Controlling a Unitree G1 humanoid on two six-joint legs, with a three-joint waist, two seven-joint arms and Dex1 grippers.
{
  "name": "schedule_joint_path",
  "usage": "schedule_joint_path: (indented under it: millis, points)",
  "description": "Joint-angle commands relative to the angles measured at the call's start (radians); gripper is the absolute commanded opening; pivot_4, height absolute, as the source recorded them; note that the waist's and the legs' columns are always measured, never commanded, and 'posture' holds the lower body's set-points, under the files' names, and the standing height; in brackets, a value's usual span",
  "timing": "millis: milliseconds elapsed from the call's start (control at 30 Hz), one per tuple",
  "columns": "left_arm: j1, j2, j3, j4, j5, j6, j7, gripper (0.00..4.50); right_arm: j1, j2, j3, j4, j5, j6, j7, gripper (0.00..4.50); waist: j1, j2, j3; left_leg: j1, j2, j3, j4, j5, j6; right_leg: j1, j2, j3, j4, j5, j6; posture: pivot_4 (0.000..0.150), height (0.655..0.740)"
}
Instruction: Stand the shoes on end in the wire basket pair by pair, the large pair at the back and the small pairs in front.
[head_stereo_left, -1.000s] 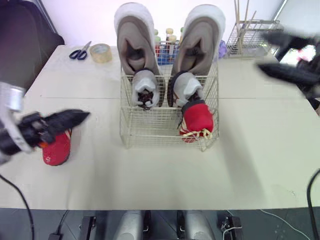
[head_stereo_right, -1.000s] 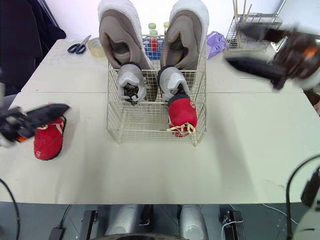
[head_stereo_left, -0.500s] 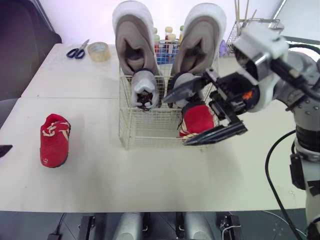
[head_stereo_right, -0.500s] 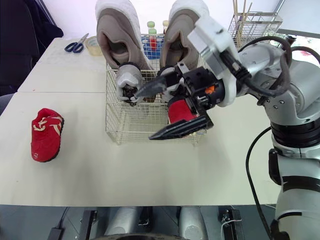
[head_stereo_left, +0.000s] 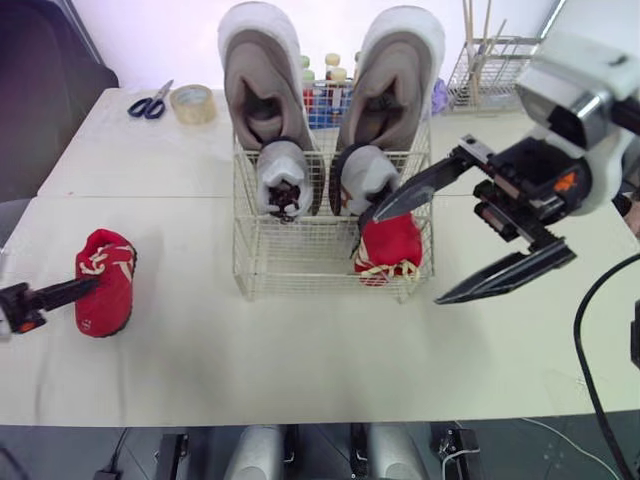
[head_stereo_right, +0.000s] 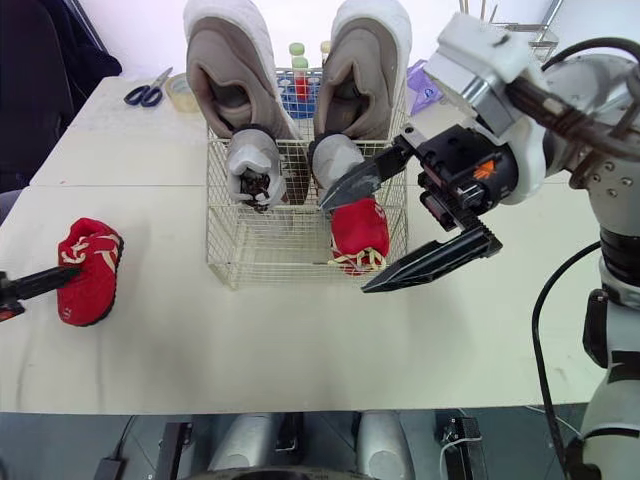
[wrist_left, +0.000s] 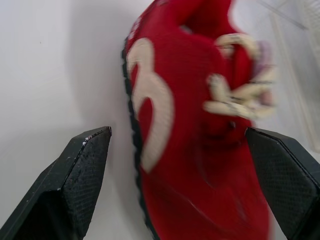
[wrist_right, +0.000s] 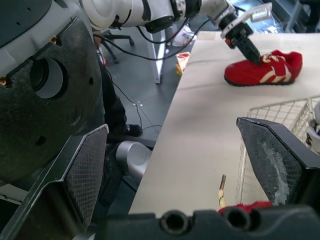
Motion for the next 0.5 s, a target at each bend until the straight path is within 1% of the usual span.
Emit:
schedule_joint_path:
  millis: [33, 133, 200, 300, 400, 433, 500]
  points:
    - [-0.087, -0.04, -0.055, 0.093, 0.086, -0.046, -0.009, 4.41, -0.015, -0.011, -0.059, -0.035, 0.031, 0.037, -0.056, 4.5, 0.004, 0.0, 0.0, 0.0, 0.0, 0.001, 0.0, 0.0, 0.0, 0.0, -0.002, -0.003, 0.0, 0.0, 0.0, 0.15, 0.74]
    - [-0.133, -0.076, -0.077, 0.125, 0.122, -0.05, -0.025, 3.66, -0.011, -0.012, -0.078, -0.05, 0.04, 0.056, -0.09, 4.5, 0.01, 0.001, -0.001, 0.0, 0.0, 0.002, 0.003, 0.0, 0.0, 0.001, -0.005, -0.01, 0.002, 0.0, 0.0, 0.15, 0.74]
    - [-0.156, -0.089, -0.076, 0.134, 0.133, -0.044, -0.035, 2.7, -0.006, -0.017, -0.089, -0.059, 0.049, 0.068, -0.11, 4.5, 0.011, 0.001, -0.001, 0.0, 0.0, 0.002, 0.008, -0.001, 0.002, 0.003, -0.005, -0.011, 0.003, 0.0, 0.0, 0.15, 0.74]
    - [-0.176, -0.096, -0.064, 0.143, 0.143, -0.047, -0.032, 1.44, 0.013, -0.015, -0.103, -0.076, 0.053, 0.072, -0.14, 4.5, 0.02, 0.001, -0.001, 0.0, 0.0, 0.001, 0.014, -0.003, 0.005, 0.006, -0.005, -0.011, 0.003, 0.002, 0.003, 0.15, 0.74]
    - [-0.191, -0.088, -0.005, 0.132, 0.122, -0.087, 0.029, 0.43, 0.055, -0.011, -0.118, -0.092, 0.033, 0.05, -0.173, 4.5, 0.027, 0.0, -0.001, 0.0, 0.0, 0.001, 0.015, -0.004, 0.006, 0.007, -0.006, -0.01, 0.001, 0.004, 0.006, 0.15, 0.74]
    - [-0.191, -0.083, 0.023, 0.114, 0.107, -0.103, 0.041, 0.43, 0.067, -0.011, -0.122, -0.094, 0.024, 0.039, -0.181, 4.5, 0.027, 0.0, -0.001, 0.0, 0.0, 0.001, 0.015, -0.004, 0.007, 0.007, -0.006, -0.01, 0.001, 0.004, 0.006, 0.15, 0.74]
    - [-0.171, -0.066, 0.109, 0.016, 0.05, -0.126, 0.067, 0.43, 0.083, -0.001, -0.153, -0.085, 0.027, 0.026, -0.218, 4.5, 0.024, 0.0, -0.001, 0.0, 0.0, 0.0, 0.015, -0.004, 0.006, 0.006, -0.006, -0.01, 0.001, 0.004, 0.006, 0.15, 0.74]
